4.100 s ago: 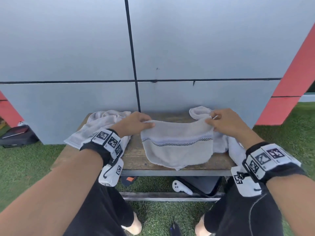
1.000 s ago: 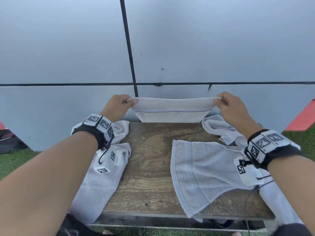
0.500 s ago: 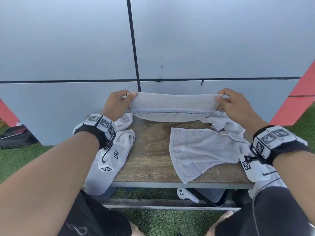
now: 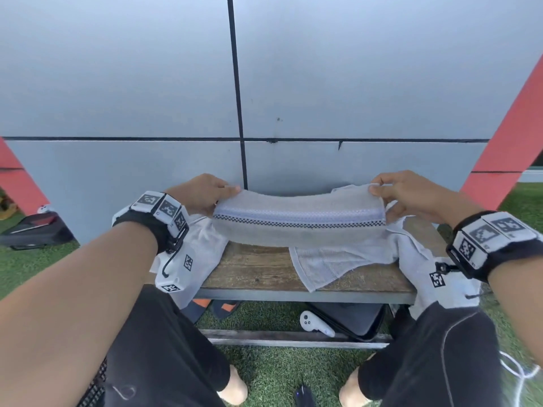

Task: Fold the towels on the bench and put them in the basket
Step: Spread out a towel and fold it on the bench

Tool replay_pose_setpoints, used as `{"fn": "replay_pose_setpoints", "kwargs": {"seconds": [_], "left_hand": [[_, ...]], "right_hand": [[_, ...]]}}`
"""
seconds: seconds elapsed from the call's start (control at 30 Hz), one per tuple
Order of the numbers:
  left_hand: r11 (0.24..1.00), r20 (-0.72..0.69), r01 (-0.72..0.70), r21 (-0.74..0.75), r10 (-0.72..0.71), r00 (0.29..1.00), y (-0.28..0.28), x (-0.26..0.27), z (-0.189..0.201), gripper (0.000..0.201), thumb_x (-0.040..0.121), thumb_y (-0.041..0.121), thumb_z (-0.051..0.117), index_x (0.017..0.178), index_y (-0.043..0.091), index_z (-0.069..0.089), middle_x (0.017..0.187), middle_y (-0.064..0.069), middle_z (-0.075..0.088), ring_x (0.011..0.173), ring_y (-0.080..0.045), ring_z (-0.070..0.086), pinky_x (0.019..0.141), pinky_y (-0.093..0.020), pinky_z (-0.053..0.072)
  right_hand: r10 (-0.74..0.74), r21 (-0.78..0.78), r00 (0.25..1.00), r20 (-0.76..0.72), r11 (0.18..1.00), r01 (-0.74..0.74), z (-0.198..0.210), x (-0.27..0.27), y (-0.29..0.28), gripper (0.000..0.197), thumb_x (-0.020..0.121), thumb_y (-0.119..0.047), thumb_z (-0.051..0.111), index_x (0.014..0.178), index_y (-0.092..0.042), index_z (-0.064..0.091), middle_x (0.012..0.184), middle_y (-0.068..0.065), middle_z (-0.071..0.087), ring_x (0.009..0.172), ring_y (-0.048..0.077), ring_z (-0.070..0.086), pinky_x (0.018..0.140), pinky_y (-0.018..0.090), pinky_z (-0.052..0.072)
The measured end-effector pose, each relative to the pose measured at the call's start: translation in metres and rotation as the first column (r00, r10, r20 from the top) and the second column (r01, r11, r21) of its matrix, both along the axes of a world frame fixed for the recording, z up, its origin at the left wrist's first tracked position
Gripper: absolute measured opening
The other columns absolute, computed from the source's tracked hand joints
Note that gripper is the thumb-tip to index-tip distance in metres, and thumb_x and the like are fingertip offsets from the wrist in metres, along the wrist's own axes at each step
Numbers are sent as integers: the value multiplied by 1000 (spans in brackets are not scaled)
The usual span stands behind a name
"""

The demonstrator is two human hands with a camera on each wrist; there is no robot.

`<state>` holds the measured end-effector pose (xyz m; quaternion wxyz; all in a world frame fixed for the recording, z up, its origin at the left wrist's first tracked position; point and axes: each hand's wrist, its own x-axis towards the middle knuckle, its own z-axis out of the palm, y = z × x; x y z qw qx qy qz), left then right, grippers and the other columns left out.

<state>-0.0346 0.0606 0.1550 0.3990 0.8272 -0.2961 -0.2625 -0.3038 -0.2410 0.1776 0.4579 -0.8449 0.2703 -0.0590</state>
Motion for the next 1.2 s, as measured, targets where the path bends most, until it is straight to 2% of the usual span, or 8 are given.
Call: {"fn": "replay_pose_setpoints", "kwargs": {"seconds": [0.17,0.3,0.63,0.73,0.87,1.0,1.13,1.2], "left_hand": [[984,-191,86,153,-55,980,11,-16,-29,45,96,38,59,118,-1,66,76,-4,75,60,-18,70,55,-27,58],[976,-194,96,194,-58,979,10,-10,-49,36,98,39,58,109,6,69,74,0,76,62,-20,72,57,-28,59],[993,181,-117,28,110,977,-47,49,-78,33,101,25,56,73,10,59,63,0,49,46,-1,52,38,-10,37],[987,211,-155,43,143,967,-66,76,-92,28,100,32,58,76,18,63,67,-1,59,43,-1,56,40,-12,41],[975,217,-221,20,212,953,-91,110,-112,24,95,37,64,89,15,69,75,-8,68,69,-34,65,68,-40,59],[946,314,-318,59,284,906,-120,147,-141,17,89,45,62,77,33,62,62,6,58,67,-27,61,84,-52,54],[920,393,-372,125,299,870,-146,167,-160,14,96,31,58,85,25,65,74,3,64,76,-25,59,75,-21,33],[913,432,-371,167,271,861,-154,177,-176,13,94,19,59,87,12,68,79,-1,64,84,-27,61,69,-25,30]], "right_hand": [[111,104,982,-151,990,-96,-32,-5,5,20,101,-25,56,92,-8,62,91,14,72,82,48,70,89,55,51],[115,155,974,-194,984,-86,-54,6,0,18,100,-25,58,93,-9,62,97,18,71,88,48,69,77,47,60],[-78,75,997,9,994,77,-89,87,-46,19,99,-18,58,82,-9,57,78,8,66,63,23,71,75,51,61],[-109,32,994,7,994,108,-103,118,-63,20,99,-16,58,83,-3,56,77,11,60,55,16,69,66,44,63],[-127,-55,992,25,990,128,-126,161,-93,22,95,-20,61,79,-6,57,80,23,62,73,34,69,73,56,60],[-135,-126,991,-17,983,132,-155,205,-122,19,93,-19,58,76,-10,59,70,18,66,68,31,70,72,46,60],[-178,-348,982,-63,926,145,-178,243,-133,19,92,-21,57,73,-19,59,66,-3,59,70,19,56,64,29,37],[-160,-434,979,-127,897,90,-193,258,-135,17,90,-22,56,74,-19,60,69,0,61,79,25,58,70,28,37]]}}
